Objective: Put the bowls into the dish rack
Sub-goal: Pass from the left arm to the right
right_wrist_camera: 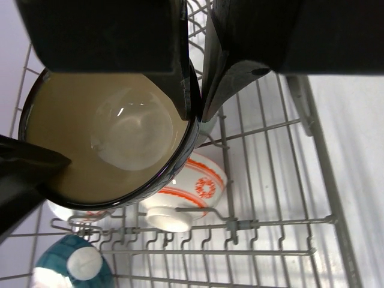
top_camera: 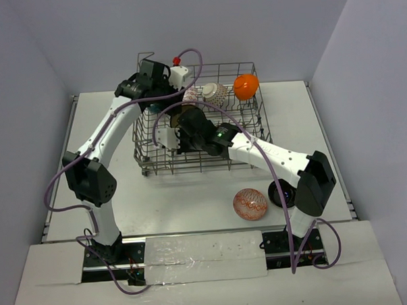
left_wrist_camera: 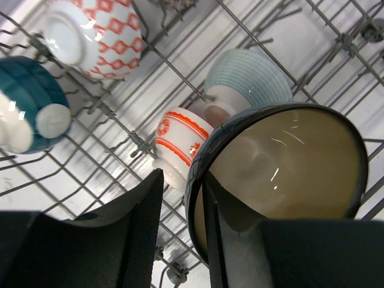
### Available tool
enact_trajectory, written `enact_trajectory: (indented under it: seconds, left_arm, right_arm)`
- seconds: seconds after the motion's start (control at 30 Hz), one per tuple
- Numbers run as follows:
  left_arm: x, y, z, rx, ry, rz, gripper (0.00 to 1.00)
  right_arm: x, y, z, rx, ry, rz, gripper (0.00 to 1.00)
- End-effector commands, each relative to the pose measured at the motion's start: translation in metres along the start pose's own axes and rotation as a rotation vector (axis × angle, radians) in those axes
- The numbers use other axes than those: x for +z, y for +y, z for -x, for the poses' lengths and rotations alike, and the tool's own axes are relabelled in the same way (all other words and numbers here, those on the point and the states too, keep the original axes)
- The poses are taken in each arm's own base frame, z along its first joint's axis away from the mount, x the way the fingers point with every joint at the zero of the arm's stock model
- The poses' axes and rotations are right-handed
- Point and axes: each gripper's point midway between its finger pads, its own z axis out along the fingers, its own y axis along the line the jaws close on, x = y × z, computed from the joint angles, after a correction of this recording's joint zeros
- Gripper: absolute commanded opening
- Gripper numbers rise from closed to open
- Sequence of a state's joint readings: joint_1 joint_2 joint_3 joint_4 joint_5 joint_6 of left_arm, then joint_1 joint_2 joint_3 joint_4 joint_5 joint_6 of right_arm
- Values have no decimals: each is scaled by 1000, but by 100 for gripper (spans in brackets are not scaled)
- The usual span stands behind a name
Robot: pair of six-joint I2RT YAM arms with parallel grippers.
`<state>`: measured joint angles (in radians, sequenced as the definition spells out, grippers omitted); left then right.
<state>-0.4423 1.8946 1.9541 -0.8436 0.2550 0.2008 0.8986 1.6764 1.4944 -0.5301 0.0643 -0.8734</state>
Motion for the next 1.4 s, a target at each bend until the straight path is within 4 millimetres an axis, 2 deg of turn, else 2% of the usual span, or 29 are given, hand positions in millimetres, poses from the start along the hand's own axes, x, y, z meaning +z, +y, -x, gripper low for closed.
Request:
enact_trajectory:
  seconds: [0.0,0.1,0.23,0.37,0.6,0.67,0.77,0.87,0.9,1.03,1.07,1.1,1.13,1.17,1.2,1.23,1.27,1.3,1.33,1.37]
  left_arm:
    - [-35,30,50,21,-146,142,38]
    - [-59,33,65,27,-203,167,39]
    - [-72,31,65,38,-215,169,41]
    - [-61,30,48,38,-168,159,41]
    - [-30,31,10,20,-51,133,40]
    - [-30,33,9,8,-60,143,40]
    - [-43,37,21,-11,-126,160,41]
    - [-78,45,39,-38,-220,219,40]
    - [-86,47,46,-35,-257,239,40]
    - [-136,57,53,-36,-356,355,40]
    - [-156,65,49,-44,-379,419,41]
    - [-165,66,48,-45,-394,437,41]
    - [-172,79,38,-51,-396,498,41]
    - [-199,81,37,-47,-438,562,41]
    - [-207,84,31,-43,-440,593,41]
    - [-208,88,17,-42,-417,621,41]
    - [-232,97,12,-60,-444,691,41]
    - [-238,101,4,-72,-444,713,41]
    - [-242,112,-13,-100,-426,747,42]
    - [-259,112,-15,-105,-459,779,41]
  right_arm:
    - [-18,-39,26,14,-78,-115,0]
    - [-16,-38,26,16,-79,-111,0]
    - [-15,-38,26,15,-81,-108,0]
    - [-15,-37,28,24,-92,-106,0]
    - [-15,-35,24,16,-86,-114,0]
    - [-15,-34,22,19,-84,-115,0]
    - [-15,-36,24,27,-91,-117,0]
    - [-17,-43,31,82,-128,-122,0]
    - [-20,-50,35,114,-163,-124,0]
    - [-28,-62,49,210,-245,-104,0]
    - [-28,-65,49,225,-251,-100,0]
    - [-34,-71,55,252,-271,-101,0]
    - [-32,-75,53,272,-284,-85,0]
    - [-34,-79,54,291,-292,-78,0]
    - [-43,-92,62,307,-324,-90,0]
    - [-37,-93,54,355,-306,-63,0]
    - [-39,-95,58,382,-335,-32,0]
    - [-49,-107,68,428,-376,-31,0]
    - [-42,-106,64,462,-368,3,0]
    - [-51,-118,71,483,-412,9,0]
